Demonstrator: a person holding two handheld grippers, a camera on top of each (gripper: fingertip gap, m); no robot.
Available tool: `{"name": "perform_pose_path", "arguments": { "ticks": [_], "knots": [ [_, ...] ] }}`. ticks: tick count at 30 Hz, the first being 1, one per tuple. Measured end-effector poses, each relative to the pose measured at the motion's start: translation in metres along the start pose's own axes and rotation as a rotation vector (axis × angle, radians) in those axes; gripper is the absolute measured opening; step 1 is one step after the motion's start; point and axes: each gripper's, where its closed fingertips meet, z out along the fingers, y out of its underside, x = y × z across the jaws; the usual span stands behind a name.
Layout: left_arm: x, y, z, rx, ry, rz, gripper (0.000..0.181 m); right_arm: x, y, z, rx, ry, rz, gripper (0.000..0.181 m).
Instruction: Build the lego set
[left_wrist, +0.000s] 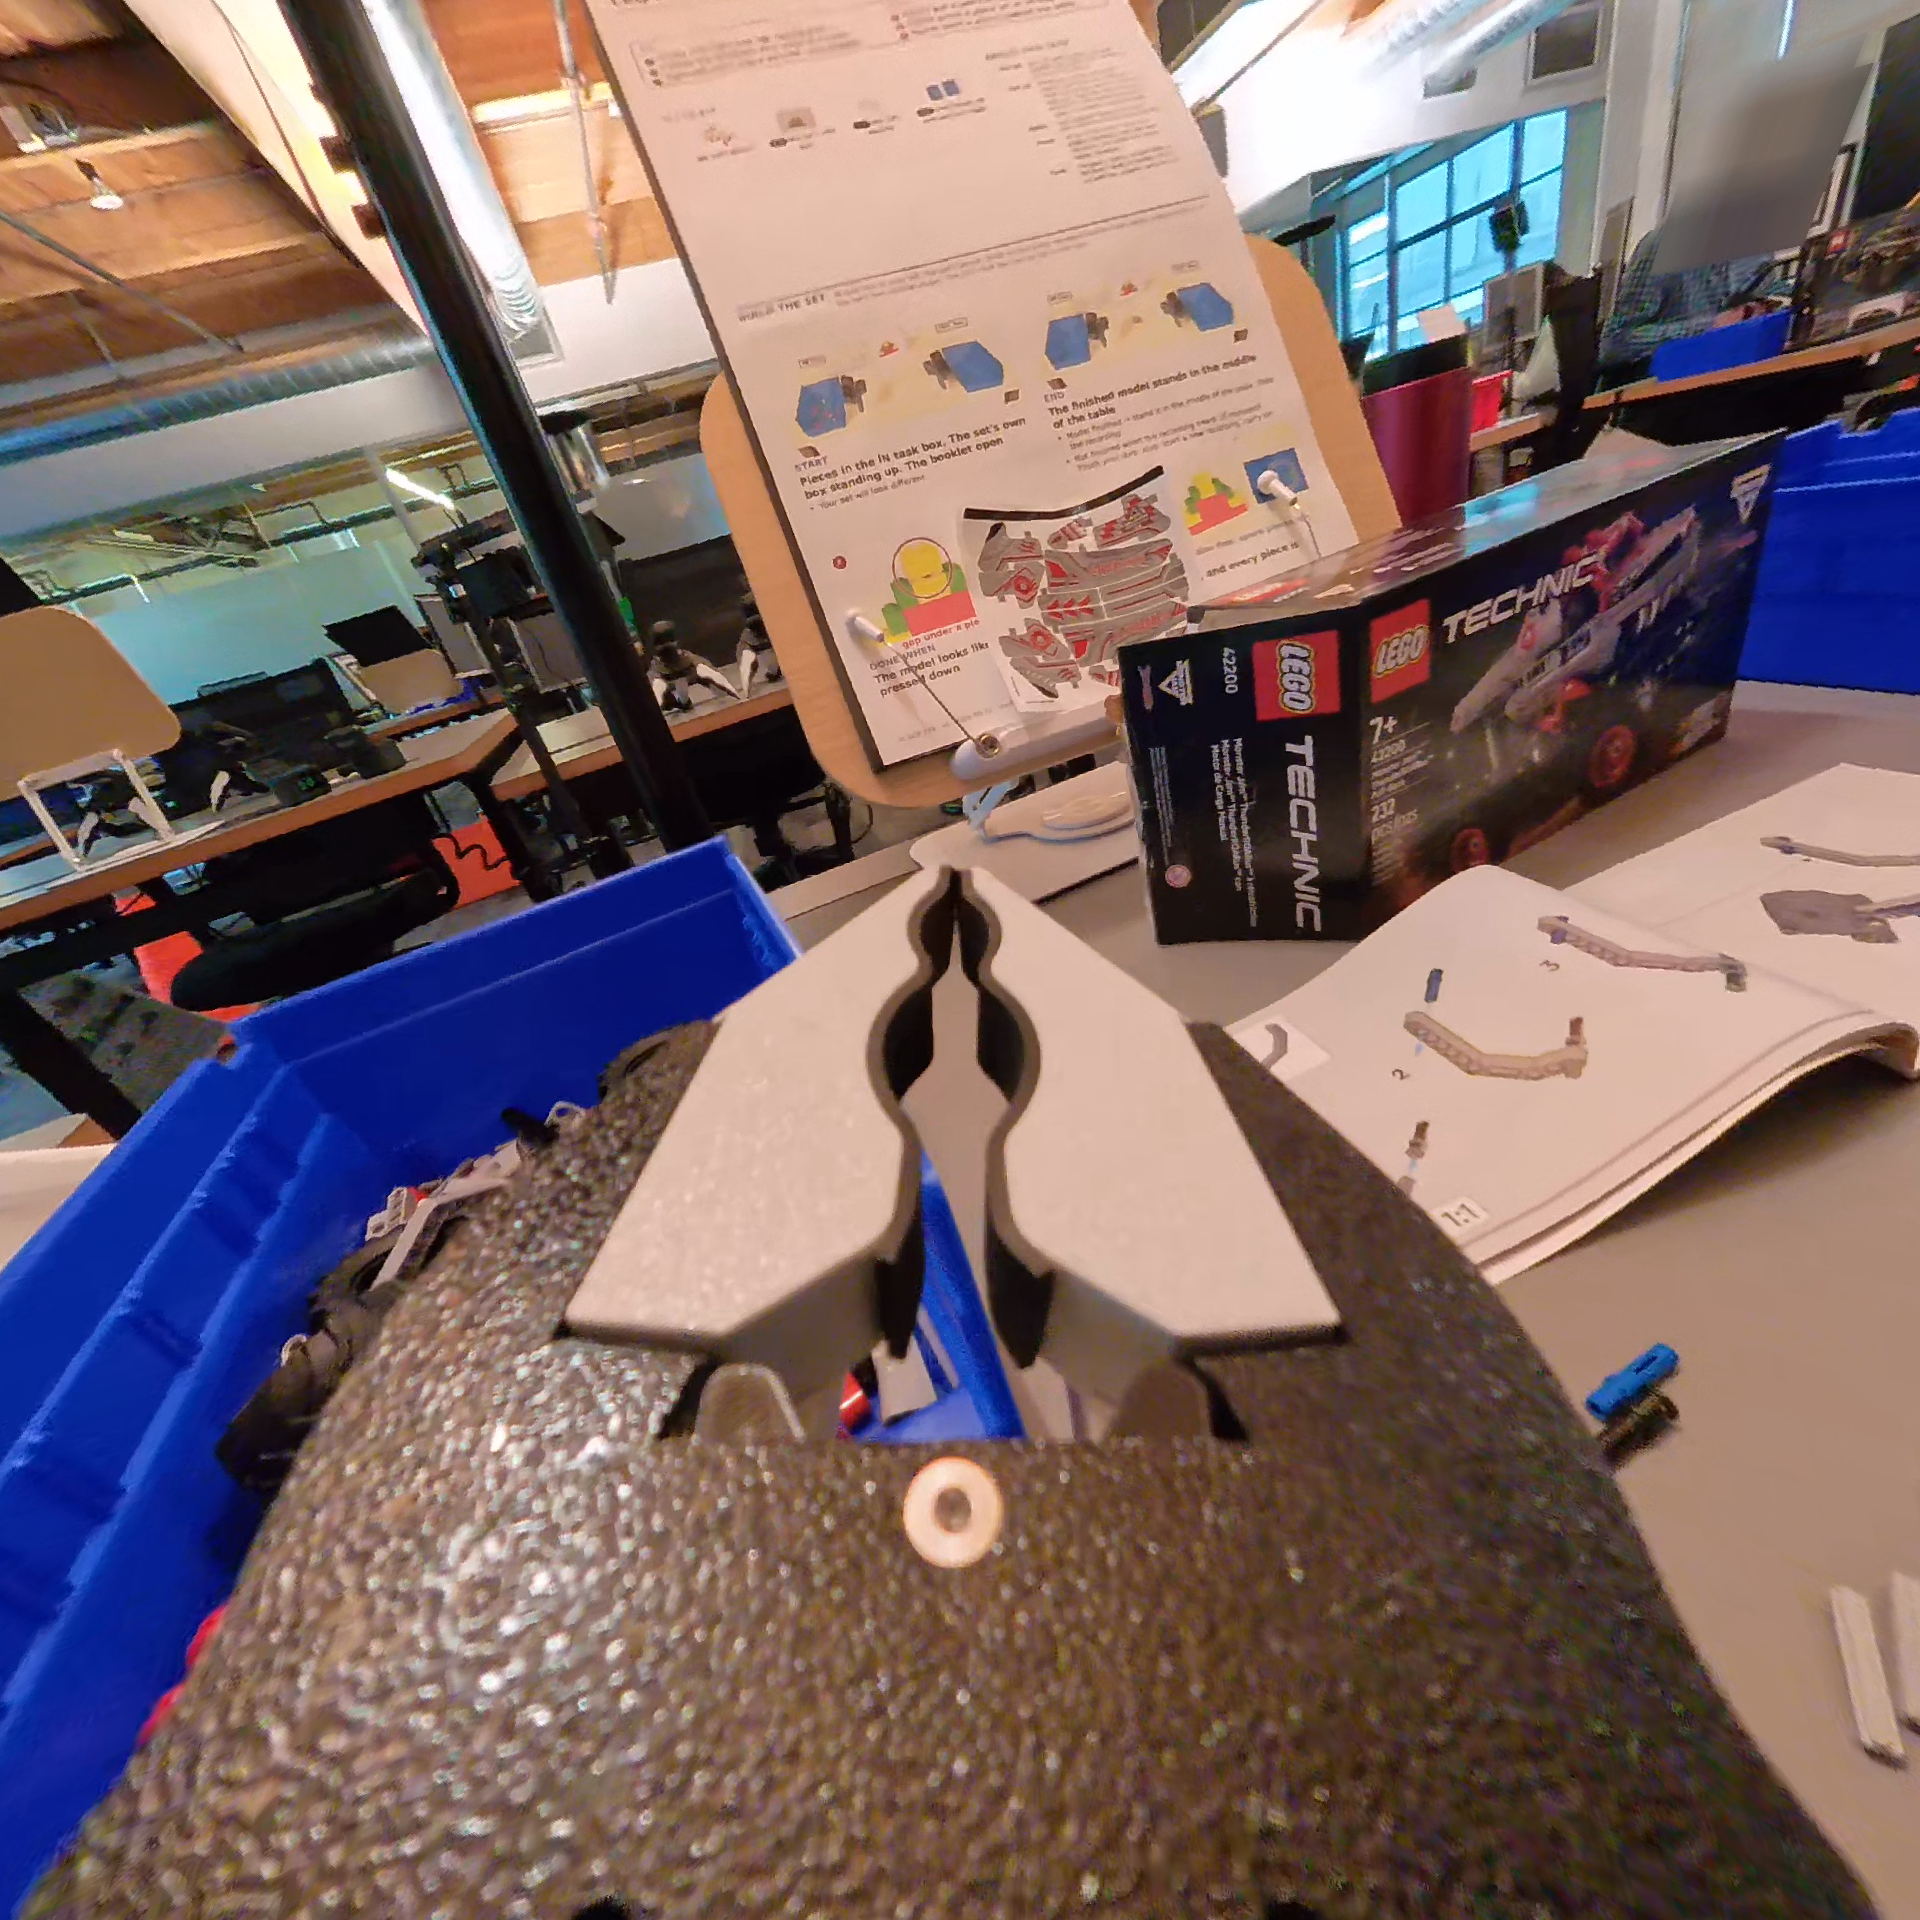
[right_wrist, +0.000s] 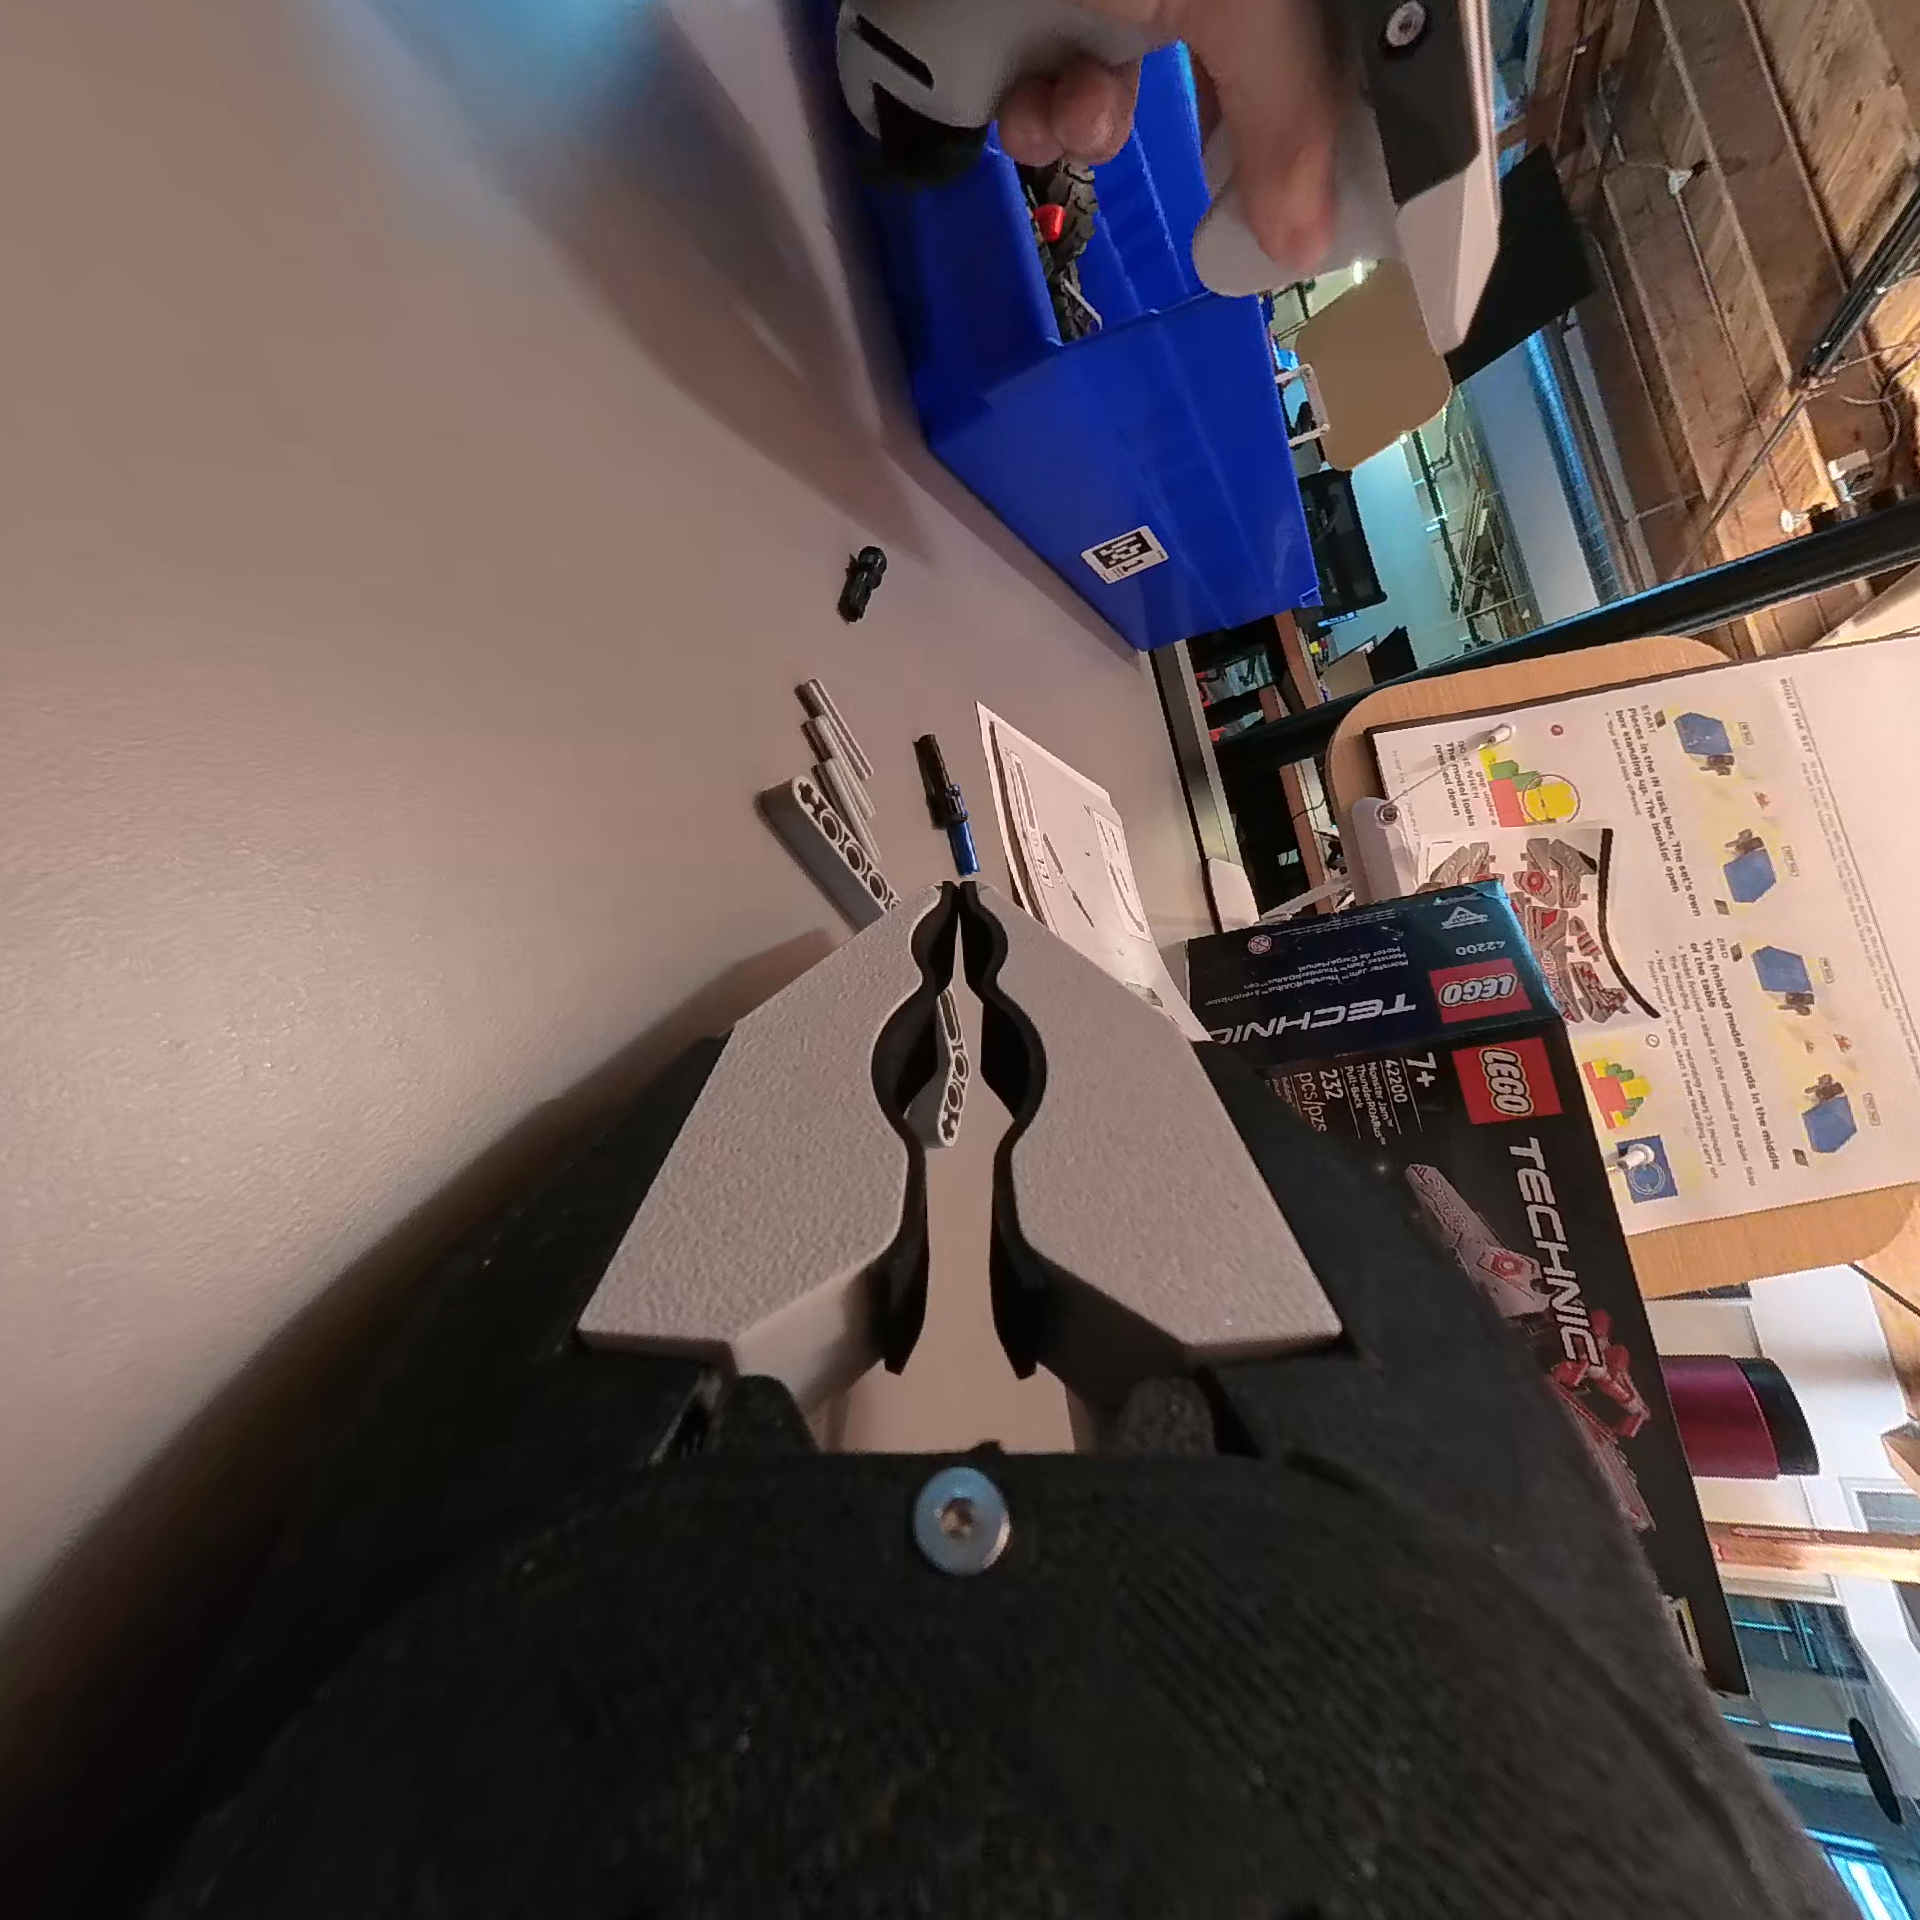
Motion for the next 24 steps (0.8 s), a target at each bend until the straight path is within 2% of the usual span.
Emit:
{"name": "perform_pose_path", "arguments": {
  "ticks": [1, 7, 18, 24],
  "knots": [
    [0.001, -0.001, 0.000, -0.001, 0.001, 0.011, 0.000, 0.000, 0.000, 0.000, 0.000, 0.002, 0.000, 0.000],
    [0.004, 0.000, 0.000, -0.013, 0.001, 0.050, 0.000, 0.000, 0.000, 0.001, -0.011, 0.016, -0.002, 0.000],
    [0.011, 0.000, -0.002, -0.010, 0.038, 0.013, 0.000, -0.001, 0.005, 0.003, -0.050, 0.021, 0.002, 0.000],
    [0.021, 0.002, 0.001, -0.027, 0.098, -0.030, 0.000, 0.007, 0.016, 0.001, -0.096, 0.048, 0.067, 0.000]
  ]
}}
